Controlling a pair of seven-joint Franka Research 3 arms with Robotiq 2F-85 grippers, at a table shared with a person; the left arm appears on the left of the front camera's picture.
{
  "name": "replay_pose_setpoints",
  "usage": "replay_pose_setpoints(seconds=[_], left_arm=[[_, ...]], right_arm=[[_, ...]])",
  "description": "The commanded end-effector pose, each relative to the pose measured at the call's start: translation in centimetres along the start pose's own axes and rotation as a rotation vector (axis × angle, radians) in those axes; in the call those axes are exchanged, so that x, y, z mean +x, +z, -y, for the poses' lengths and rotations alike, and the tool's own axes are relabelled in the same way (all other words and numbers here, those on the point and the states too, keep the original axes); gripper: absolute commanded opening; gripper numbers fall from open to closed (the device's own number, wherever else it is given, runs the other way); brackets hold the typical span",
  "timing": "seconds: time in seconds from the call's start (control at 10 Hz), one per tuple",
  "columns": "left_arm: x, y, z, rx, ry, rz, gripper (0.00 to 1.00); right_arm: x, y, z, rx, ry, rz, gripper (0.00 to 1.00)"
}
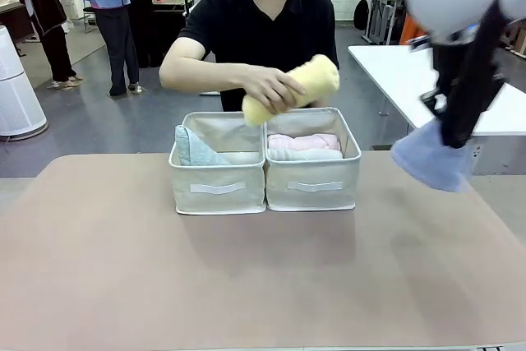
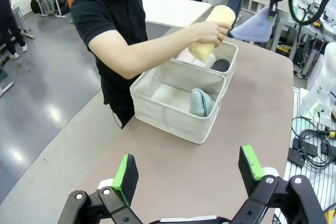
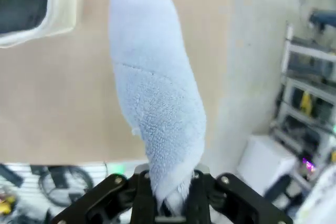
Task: Sort the towels based on their folding style.
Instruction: Pick up another triangle-folded towel from the table and place it in the left Fabric basket.
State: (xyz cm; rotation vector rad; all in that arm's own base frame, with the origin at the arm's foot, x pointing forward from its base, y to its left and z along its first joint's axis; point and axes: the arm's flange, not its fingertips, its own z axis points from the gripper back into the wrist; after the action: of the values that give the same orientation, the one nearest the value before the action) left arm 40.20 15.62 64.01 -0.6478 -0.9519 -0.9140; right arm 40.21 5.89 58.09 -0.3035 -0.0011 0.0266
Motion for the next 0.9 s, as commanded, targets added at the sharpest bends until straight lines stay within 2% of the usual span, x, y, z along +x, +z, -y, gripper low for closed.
replay_pose_setpoints(seconds=[0.0, 0.1, 0.2, 0.4, 0.8], left_arm=[[0.1, 0.0, 0.1, -0.006, -0.011, 0.026, 1.00], [0.1, 0.0, 0.1, -0.006, -0.011, 0.026, 1.00], [0.1, 0.0, 0.1, -0.006, -0.011, 0.026, 1.00], [0.1, 0.0, 0.1, -0.006, -0.011, 0.026, 1.00], [0.1, 0.0, 0.1, -0.006, -0.011, 0.026, 1.00]], right_arm=[[-5.0, -0.5, 8.1, -0.028, -0.142, -0.109, 0.13], [-9.3, -1.5, 12.5, 0.043, -0.216, -0.111, 0.13], [-11.8, -1.5, 13.8, 0.096, -0.188, -0.079, 0.13], [-12.6, -1.3, 14.7, 0.140, -0.191, -0.061, 0.13], [-12.3, -1.0, 14.8, 0.137, -0.189, -0.055, 0.13]])
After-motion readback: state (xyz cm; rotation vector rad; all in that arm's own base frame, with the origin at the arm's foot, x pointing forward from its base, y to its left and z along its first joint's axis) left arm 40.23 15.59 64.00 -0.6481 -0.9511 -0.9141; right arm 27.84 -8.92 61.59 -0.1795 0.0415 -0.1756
